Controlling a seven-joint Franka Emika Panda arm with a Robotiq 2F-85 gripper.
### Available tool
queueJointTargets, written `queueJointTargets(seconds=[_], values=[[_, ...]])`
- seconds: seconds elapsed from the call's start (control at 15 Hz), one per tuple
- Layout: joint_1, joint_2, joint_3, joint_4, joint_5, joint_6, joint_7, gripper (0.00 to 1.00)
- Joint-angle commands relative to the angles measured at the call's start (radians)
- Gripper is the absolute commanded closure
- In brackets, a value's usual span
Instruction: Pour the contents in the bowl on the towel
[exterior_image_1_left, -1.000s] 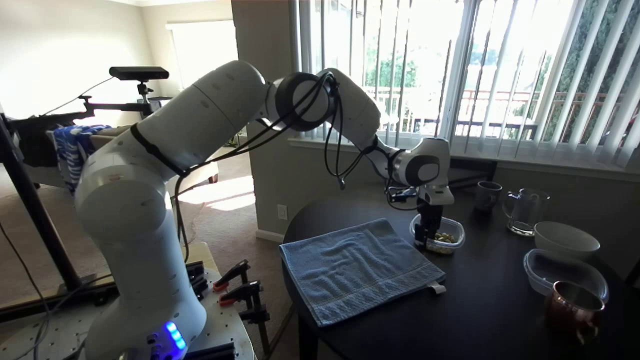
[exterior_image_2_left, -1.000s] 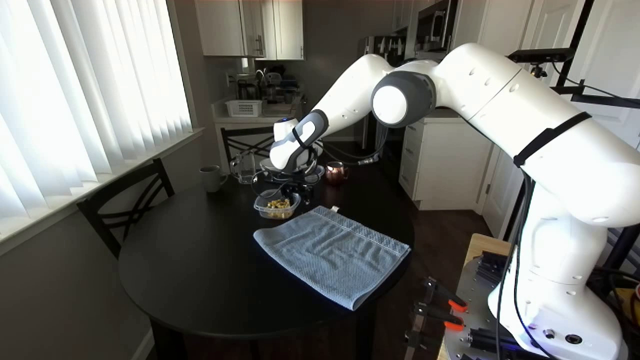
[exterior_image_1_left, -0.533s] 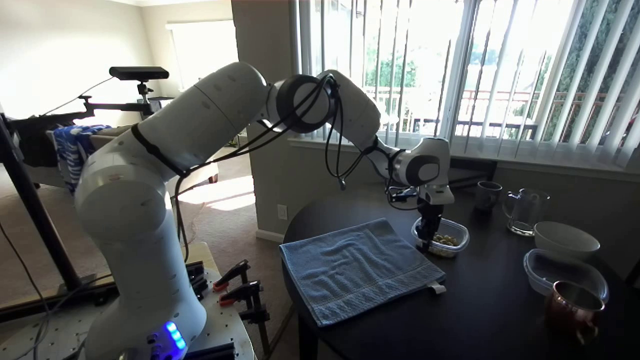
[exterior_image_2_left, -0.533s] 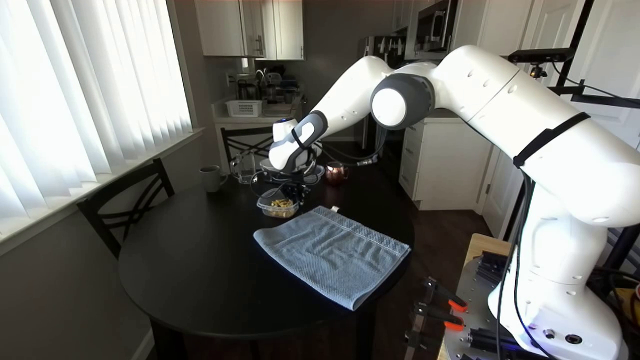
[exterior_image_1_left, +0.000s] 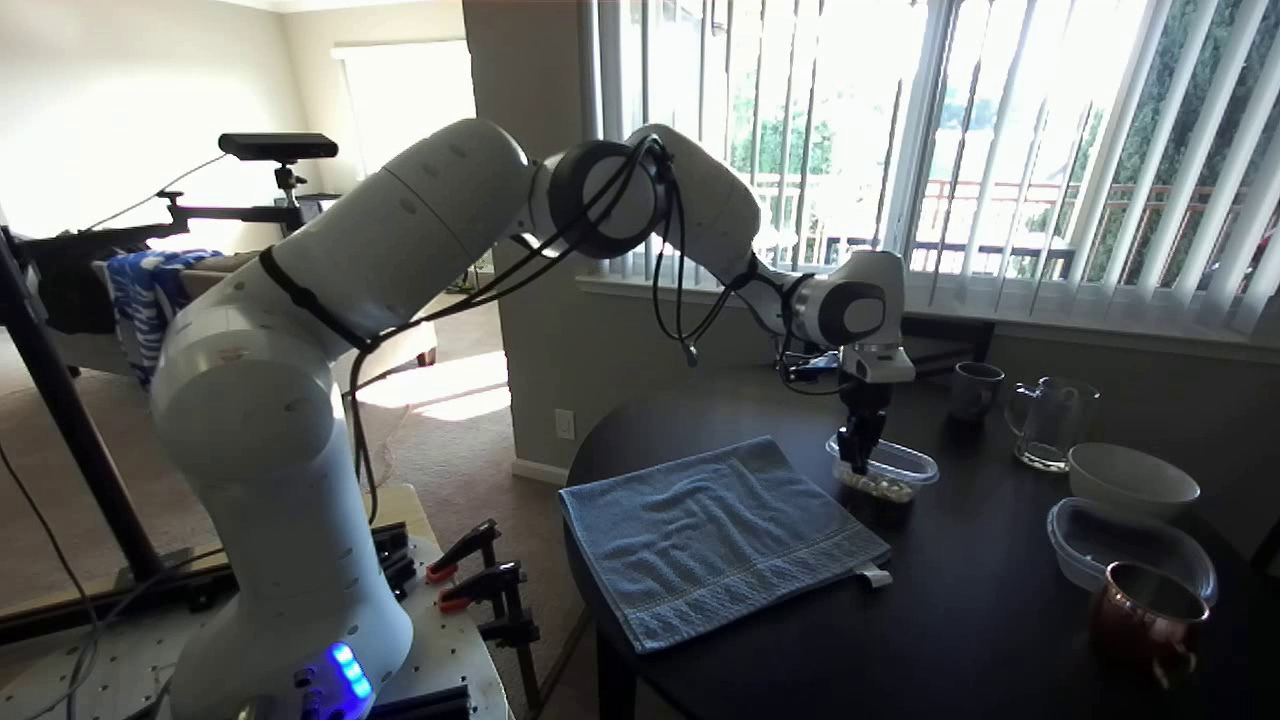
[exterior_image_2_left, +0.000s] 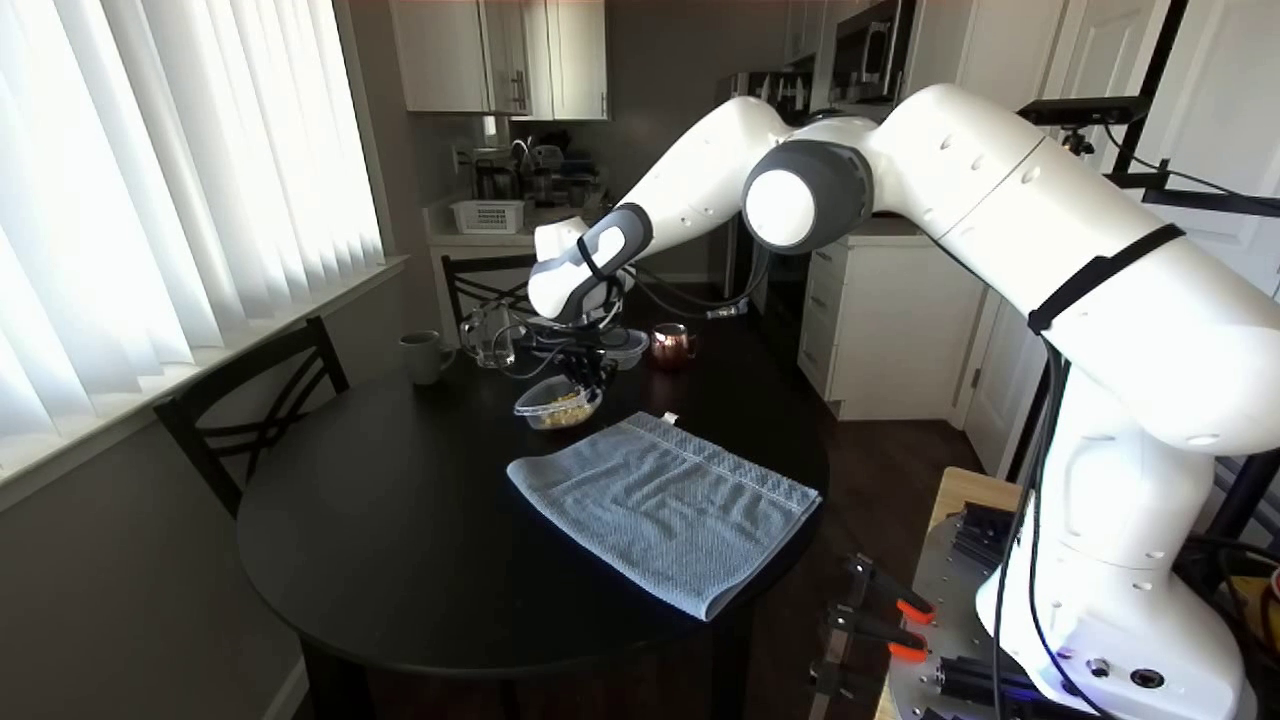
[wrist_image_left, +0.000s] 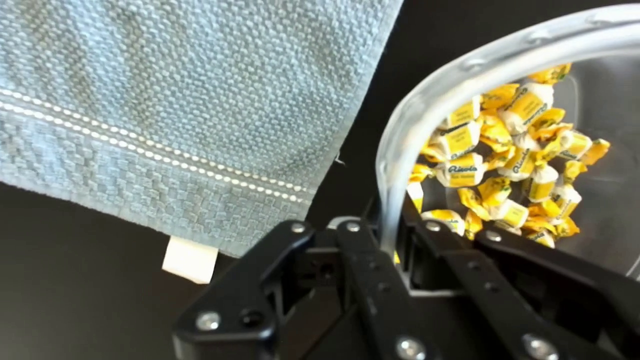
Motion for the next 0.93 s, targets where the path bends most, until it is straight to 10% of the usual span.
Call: queueJointTargets(seconds=[0.0,0.87], values=[[0.045,-0.063,-0.029,-0.01,-0.083,-0.144,0.06,0.94],[0.112,-0.188,0.05,-0.086,-0.265,-0.77,0.015,0.94]])
